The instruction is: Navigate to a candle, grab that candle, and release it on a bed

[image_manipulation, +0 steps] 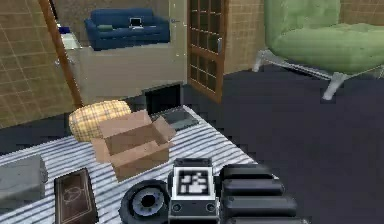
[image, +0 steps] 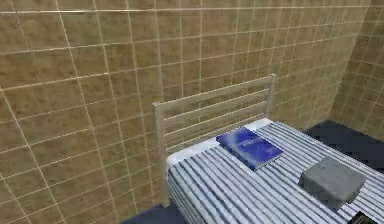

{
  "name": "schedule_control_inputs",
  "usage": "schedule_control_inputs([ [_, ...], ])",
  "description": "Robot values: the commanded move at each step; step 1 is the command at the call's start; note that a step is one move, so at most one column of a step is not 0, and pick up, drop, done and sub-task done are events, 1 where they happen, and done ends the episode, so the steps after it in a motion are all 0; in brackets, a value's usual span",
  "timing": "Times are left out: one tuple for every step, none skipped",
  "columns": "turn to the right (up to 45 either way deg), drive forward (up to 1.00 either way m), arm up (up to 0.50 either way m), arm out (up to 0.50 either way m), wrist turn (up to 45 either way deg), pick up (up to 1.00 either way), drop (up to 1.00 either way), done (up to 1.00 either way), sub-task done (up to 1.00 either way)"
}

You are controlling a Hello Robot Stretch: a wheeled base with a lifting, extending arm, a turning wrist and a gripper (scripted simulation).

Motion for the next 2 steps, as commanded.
schedule_control_inputs([
  [45.0,0.00,0.00,0.00,0.0,0.00,0.00,0.00,0.00],
  [45.0,0.00,0.00,0.00,0.0,0.00,0.00,0.00,0.00],
])
